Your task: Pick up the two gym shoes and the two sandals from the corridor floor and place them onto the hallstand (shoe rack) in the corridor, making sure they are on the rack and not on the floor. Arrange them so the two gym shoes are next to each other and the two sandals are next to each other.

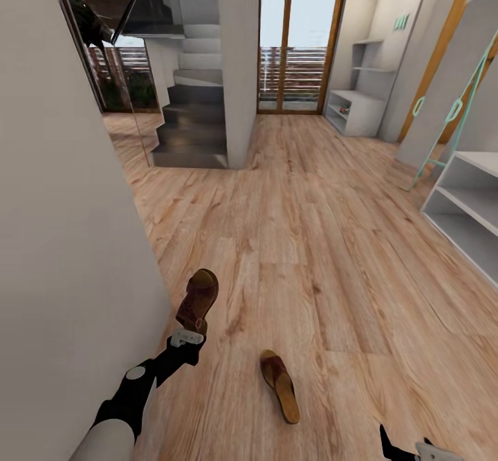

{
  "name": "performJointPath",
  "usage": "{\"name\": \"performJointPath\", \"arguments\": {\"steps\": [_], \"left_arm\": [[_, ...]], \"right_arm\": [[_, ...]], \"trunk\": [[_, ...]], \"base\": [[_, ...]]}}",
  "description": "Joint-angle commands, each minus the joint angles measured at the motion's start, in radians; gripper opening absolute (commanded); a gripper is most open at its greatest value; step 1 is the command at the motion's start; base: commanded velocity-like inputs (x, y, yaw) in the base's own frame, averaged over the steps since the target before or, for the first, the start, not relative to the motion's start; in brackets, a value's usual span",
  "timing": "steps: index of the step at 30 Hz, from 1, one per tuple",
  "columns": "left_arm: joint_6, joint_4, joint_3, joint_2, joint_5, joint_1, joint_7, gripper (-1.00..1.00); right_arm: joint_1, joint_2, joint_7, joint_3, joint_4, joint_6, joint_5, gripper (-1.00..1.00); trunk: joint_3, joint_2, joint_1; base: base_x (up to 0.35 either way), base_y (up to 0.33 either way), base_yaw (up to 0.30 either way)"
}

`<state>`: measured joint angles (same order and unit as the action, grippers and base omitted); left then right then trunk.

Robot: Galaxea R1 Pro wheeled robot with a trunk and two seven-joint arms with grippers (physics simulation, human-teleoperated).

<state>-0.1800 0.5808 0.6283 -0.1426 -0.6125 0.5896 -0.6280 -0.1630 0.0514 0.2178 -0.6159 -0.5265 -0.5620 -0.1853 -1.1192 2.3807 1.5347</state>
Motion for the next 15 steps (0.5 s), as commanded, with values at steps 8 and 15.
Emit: {"name": "performJointPath", "arguments": {"steps": [8,15], "left_arm": [[-0.007,0.001,0.008,-0.001,-0.01,0.001,-0.006,-1.0],[-0.008,0.001,0.008,-0.001,-0.01,0.001,-0.006,-1.0]], "right_arm": [[-0.001,-0.001,0.006,-0.008,0.0,-0.003,-0.009,1.0],[-0.001,-0.001,0.006,-0.008,0.0,-0.004,-0.009,1.0]], "trunk": [[-0.001,0.0,0.0],[-0.001,0.0,0.0]], "base": [[0.081,0.035,0.0],[0.009,0.003,0.0]]}}
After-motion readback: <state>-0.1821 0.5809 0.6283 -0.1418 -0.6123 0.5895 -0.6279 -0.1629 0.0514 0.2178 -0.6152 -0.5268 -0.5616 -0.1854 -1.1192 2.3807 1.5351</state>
